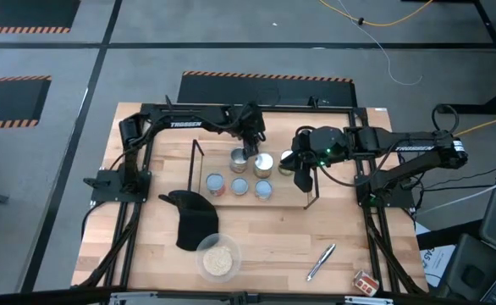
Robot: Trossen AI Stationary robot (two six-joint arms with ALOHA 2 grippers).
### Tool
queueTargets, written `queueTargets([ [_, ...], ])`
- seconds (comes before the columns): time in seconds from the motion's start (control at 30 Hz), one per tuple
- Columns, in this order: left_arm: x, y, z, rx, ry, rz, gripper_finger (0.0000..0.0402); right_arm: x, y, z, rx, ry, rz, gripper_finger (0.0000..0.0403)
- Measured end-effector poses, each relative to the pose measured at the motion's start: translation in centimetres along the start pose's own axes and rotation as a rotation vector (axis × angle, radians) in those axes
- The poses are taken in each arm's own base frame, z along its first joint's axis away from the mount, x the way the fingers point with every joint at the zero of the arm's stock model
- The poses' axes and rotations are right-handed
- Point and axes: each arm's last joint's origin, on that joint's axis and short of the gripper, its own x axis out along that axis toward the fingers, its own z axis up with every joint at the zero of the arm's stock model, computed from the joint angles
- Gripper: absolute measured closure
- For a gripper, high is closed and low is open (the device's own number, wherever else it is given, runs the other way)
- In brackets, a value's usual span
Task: Pick and place cans onto a shelf
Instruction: Put the large canned tomatoes on the shelf
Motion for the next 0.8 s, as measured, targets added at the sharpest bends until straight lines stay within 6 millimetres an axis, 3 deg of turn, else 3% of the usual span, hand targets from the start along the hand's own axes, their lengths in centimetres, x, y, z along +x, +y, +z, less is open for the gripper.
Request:
queueTargets([
  [0.37,0.30,0.07,-0.06,-0.004,0.007,0.015,0.0282,0.00,-0.02,0.00,-0.001,-0.001,-0.005,0.0328],
  [0.8,0.35,0.06,-0.14,-0.004,0.013,0.019,0.0367,0.00,-0.04,0.00,0.000,-0.001,-0.007,0.0328],
])
